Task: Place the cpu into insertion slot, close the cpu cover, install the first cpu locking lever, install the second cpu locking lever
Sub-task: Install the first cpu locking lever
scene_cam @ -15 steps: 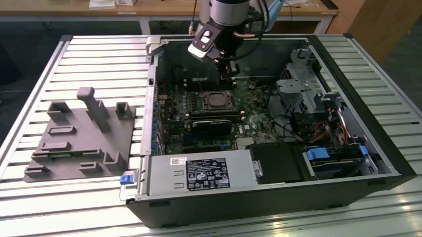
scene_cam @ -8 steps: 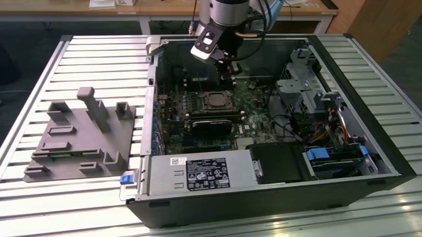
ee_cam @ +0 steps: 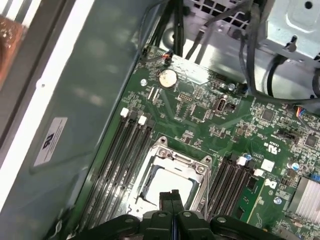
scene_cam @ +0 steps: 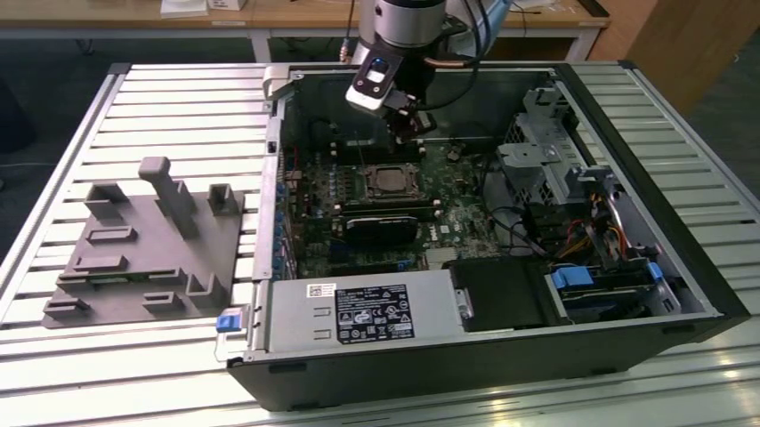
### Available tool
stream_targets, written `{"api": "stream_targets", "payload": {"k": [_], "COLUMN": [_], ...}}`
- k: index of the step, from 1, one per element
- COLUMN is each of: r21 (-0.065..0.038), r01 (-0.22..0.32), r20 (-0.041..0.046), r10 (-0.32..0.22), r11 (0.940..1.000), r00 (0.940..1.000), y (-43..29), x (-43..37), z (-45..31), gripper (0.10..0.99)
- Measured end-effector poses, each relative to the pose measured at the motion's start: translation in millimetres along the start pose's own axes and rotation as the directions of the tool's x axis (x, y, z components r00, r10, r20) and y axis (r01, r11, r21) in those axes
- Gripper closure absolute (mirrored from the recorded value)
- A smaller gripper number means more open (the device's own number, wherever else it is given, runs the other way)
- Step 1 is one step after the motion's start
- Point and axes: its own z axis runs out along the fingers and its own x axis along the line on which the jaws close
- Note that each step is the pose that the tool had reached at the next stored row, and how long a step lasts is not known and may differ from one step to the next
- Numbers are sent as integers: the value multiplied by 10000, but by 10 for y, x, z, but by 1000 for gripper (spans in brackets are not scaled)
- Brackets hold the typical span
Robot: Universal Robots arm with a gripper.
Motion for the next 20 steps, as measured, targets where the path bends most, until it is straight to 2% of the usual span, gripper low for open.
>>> {"api": "stream_targets", "payload": {"k": [6, 11, 15, 20], "r21": [4, 2, -2, -9], "r01": [827, 1700, 2384, 3247], "r20": [-15, -39, -59, -83], "r10": [-827, -1700, -2384, -3247], "r11": [9966, 9854, 9712, 9458], "r00": [9966, 9854, 9711, 9458], "y": [-11, -12, -12, -12], "x": [5, 5, 5, 5], "z": [0, 1, 3, 4], "gripper": [980, 980, 980, 980]}}
